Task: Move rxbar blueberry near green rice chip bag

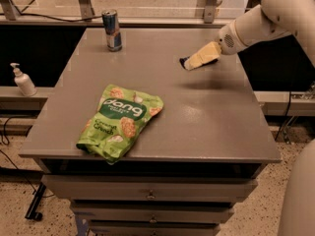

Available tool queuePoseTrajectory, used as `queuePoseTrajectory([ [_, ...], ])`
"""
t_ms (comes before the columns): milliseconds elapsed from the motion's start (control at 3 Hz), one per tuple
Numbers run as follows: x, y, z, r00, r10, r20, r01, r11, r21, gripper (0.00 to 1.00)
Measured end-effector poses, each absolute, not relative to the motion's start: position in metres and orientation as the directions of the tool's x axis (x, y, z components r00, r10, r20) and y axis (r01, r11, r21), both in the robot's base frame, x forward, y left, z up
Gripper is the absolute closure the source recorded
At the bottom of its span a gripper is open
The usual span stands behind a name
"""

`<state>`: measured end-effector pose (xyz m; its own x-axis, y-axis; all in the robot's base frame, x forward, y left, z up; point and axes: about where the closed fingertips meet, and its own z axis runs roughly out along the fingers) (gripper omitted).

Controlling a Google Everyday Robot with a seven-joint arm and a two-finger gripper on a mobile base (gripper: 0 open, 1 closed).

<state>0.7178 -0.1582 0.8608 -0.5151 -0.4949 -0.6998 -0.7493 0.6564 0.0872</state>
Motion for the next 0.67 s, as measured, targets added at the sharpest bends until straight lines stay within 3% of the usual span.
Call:
queuePoseTrajectory([
  [333,0.734,-0.154,0.845,-0.522,-0.485,-0.702,-0.744,0.662,0.096,0.0],
  [667,0.745,-0.165,0.833,-0.527,-0.468,-0.709,-0.724,0.684,0.086,0.18],
])
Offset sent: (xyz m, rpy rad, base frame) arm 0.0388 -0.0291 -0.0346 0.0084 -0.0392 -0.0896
